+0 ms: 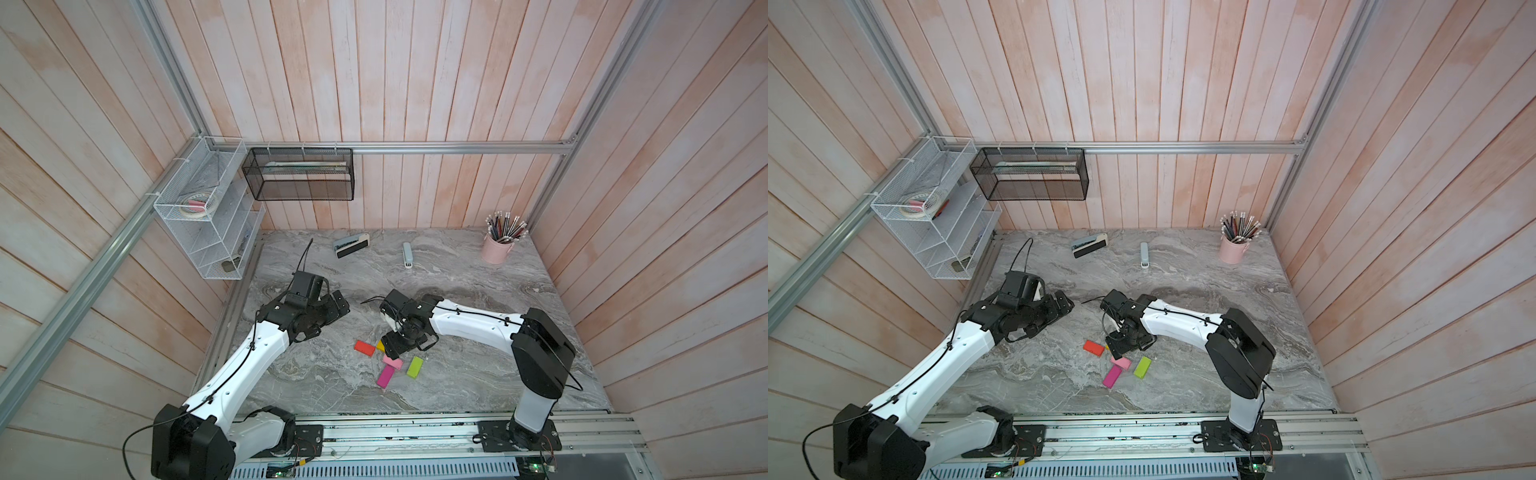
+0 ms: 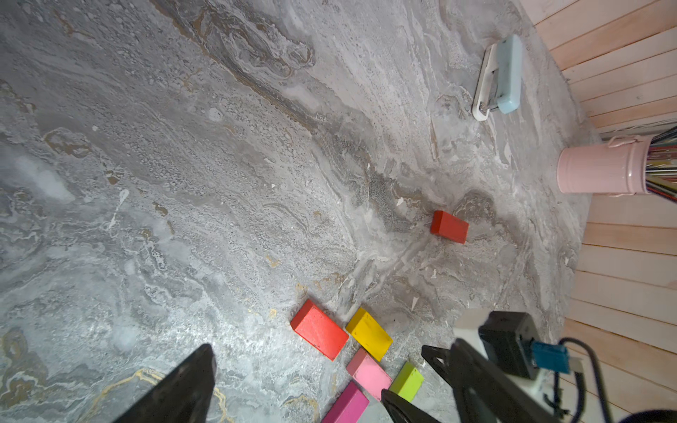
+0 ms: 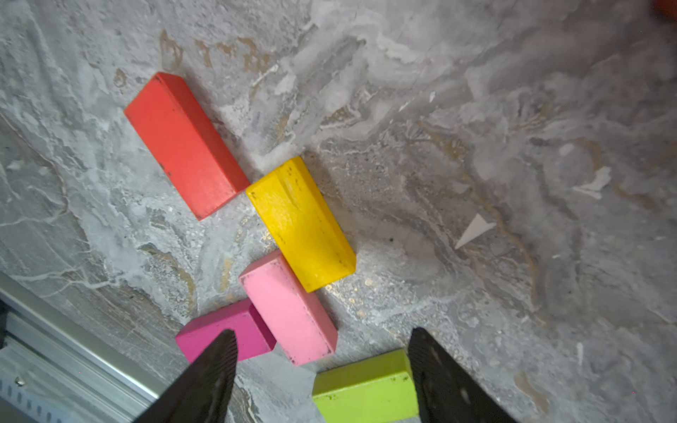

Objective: Assemble the number 6 with building blocks
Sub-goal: Pick up the building block from the center of the board.

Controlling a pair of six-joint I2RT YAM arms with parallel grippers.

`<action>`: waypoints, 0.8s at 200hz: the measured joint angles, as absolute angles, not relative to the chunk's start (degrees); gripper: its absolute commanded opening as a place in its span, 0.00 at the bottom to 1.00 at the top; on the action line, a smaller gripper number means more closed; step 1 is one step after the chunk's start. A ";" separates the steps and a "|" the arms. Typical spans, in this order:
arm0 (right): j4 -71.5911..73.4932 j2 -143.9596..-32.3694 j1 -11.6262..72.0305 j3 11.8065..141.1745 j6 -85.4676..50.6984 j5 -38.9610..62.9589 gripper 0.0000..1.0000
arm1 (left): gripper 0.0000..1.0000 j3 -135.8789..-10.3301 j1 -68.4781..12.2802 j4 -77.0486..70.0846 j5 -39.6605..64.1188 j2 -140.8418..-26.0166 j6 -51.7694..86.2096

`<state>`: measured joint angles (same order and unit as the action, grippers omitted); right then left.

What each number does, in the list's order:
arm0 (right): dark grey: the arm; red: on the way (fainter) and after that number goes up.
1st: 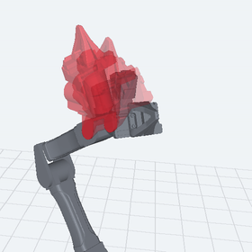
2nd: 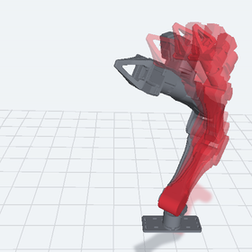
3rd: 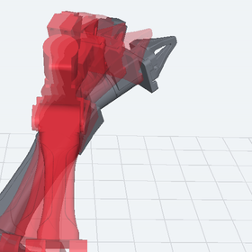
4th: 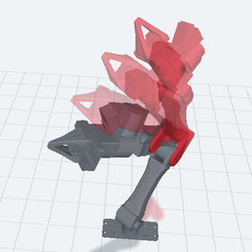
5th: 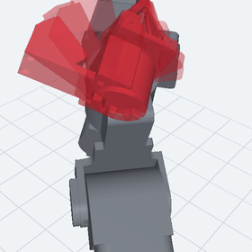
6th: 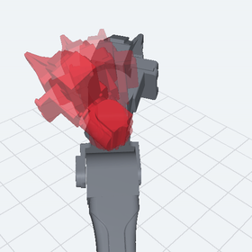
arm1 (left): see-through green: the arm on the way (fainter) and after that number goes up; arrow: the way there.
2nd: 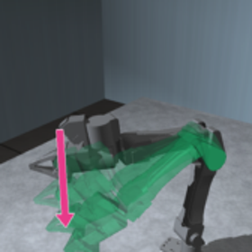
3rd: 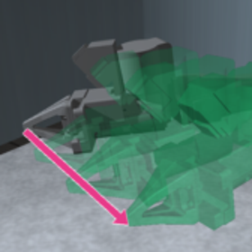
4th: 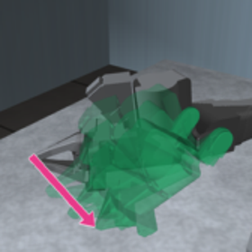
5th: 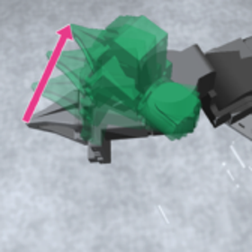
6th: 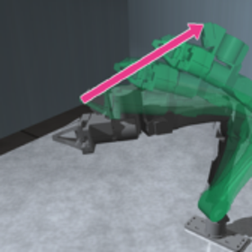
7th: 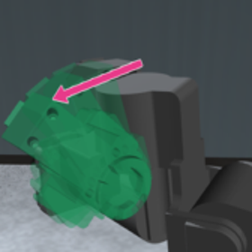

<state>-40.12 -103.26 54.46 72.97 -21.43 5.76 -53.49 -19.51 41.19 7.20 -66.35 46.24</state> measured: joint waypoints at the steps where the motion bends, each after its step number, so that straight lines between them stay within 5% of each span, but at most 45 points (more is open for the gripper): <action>1: -39.99 -103.26 54.46 72.97 -21.34 5.78 0.77 | 1.00 -53.47 -19.51 41.19 7.20 -66.30 46.24; 160: -35.77 -111.24 55.90 75.77 -17.54 2.17 0.72 | 1.00 -50.22 -19.51 41.60 7.27 -62.11 47.90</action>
